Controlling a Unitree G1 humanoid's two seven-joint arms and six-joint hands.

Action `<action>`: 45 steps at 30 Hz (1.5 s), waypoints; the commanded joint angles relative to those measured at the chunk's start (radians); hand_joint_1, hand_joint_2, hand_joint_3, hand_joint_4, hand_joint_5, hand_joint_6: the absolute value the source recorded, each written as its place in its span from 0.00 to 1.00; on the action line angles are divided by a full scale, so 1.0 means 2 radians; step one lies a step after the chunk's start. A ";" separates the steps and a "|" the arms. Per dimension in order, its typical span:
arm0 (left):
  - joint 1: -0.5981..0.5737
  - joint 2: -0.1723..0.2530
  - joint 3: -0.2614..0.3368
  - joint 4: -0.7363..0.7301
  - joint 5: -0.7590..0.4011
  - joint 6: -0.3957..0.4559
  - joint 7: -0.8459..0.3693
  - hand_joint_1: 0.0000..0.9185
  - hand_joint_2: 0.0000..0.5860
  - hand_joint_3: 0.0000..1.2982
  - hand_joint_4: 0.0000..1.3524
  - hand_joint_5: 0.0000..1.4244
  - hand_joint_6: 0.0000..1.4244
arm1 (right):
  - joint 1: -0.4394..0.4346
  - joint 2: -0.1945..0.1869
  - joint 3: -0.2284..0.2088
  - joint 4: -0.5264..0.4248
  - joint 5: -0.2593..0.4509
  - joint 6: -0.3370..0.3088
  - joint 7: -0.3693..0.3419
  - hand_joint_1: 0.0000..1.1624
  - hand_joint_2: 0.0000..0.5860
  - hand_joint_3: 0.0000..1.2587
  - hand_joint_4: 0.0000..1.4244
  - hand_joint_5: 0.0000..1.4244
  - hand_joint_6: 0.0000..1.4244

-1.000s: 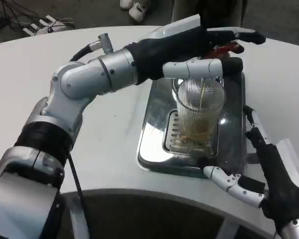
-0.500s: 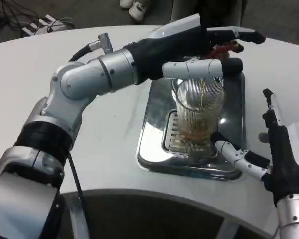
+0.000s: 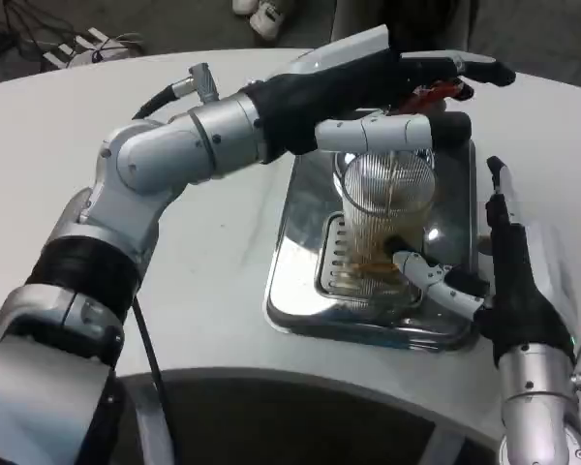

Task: Grasp the cup under the faucet to collect the drink, then remove the cup.

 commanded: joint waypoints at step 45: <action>-0.014 0.010 -0.010 0.010 0.030 0.001 -0.013 0.00 0.00 0.15 0.07 0.10 0.13 | -0.094 0.028 0.023 0.164 0.064 -0.094 -0.069 0.65 0.32 0.00 0.02 0.09 0.20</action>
